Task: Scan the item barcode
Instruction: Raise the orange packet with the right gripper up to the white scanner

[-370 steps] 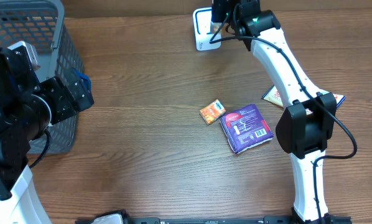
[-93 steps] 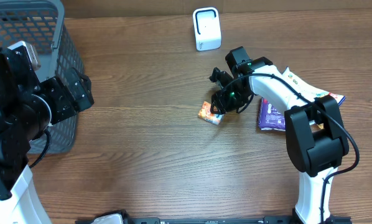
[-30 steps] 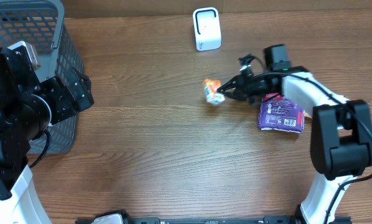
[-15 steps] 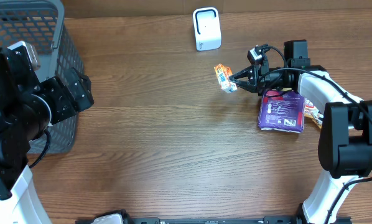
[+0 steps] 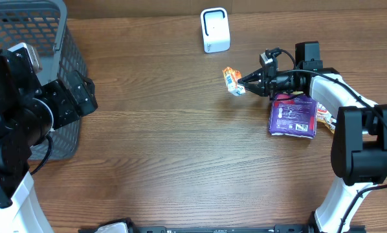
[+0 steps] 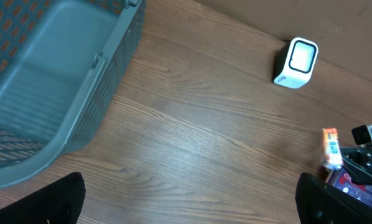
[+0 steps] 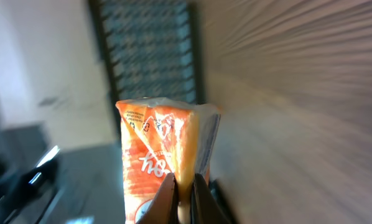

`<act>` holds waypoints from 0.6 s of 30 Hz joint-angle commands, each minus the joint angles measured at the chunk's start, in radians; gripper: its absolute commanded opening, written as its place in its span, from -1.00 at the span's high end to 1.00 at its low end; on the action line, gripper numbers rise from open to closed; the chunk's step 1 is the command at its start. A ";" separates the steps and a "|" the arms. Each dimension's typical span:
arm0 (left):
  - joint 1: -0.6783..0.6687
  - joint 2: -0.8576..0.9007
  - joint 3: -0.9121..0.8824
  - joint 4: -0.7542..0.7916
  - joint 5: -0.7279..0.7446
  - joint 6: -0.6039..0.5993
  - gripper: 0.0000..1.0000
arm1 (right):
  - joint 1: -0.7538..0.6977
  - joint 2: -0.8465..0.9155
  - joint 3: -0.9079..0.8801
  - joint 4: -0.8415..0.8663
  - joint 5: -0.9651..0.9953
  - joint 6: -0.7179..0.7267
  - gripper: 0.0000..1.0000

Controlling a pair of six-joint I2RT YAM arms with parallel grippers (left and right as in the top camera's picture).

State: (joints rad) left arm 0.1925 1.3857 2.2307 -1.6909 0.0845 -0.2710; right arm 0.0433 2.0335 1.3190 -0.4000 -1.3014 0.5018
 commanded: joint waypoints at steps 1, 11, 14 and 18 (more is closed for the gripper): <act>0.005 0.000 0.001 0.002 -0.009 -0.014 -1.00 | 0.022 -0.041 0.050 0.002 0.241 0.041 0.92; 0.005 0.000 0.001 0.002 -0.009 -0.014 -1.00 | 0.213 -0.064 0.333 -0.301 1.228 -0.179 0.93; 0.005 0.000 0.001 0.002 -0.009 -0.014 -1.00 | 0.290 -0.064 0.376 -0.284 1.460 -0.299 0.93; 0.005 0.000 0.001 0.002 -0.009 -0.014 -0.99 | 0.359 -0.060 0.381 -0.173 1.620 -0.544 0.93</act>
State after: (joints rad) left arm 0.1925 1.3857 2.2307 -1.6909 0.0845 -0.2710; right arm 0.3698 2.0083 1.6730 -0.6113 0.0212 0.1818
